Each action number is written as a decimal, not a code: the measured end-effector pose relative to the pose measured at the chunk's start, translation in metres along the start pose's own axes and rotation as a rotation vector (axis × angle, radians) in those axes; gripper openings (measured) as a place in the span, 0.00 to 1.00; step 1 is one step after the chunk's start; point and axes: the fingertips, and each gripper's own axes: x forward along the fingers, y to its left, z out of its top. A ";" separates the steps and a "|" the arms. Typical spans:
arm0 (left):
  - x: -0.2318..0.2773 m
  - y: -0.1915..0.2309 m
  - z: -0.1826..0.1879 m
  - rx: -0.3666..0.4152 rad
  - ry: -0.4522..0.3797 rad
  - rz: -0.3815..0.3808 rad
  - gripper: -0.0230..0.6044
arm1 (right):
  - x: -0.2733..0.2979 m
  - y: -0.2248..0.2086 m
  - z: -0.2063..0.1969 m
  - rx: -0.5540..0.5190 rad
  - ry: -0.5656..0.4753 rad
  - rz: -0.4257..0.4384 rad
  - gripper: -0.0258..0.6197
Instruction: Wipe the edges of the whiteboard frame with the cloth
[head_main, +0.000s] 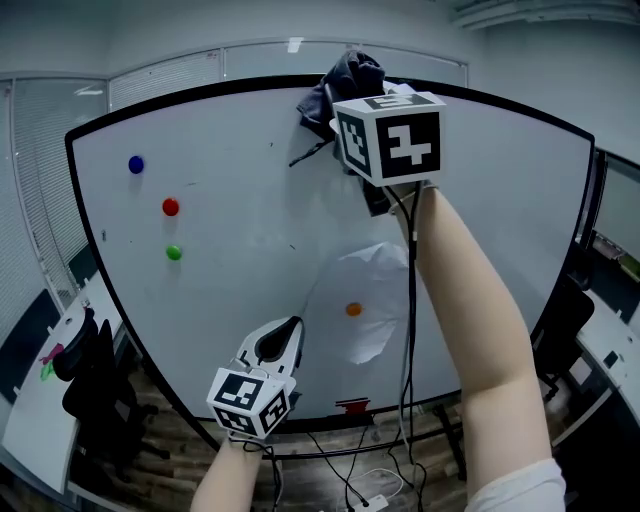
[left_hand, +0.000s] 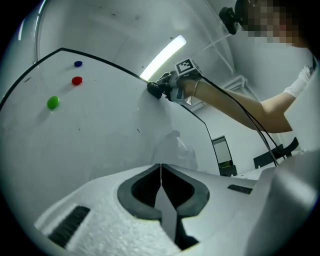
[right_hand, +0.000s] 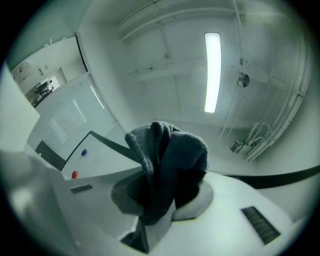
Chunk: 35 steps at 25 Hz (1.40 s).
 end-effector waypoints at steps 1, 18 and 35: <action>0.002 -0.004 -0.002 -0.005 0.004 0.001 0.07 | -0.002 -0.006 0.000 -0.001 0.005 -0.003 0.16; 0.050 -0.066 0.006 -0.022 -0.009 -0.188 0.07 | -0.028 -0.066 -0.013 -0.059 0.092 -0.101 0.16; 0.146 -0.175 0.001 0.043 -0.031 -0.232 0.07 | -0.077 -0.187 -0.038 -0.055 0.087 -0.074 0.16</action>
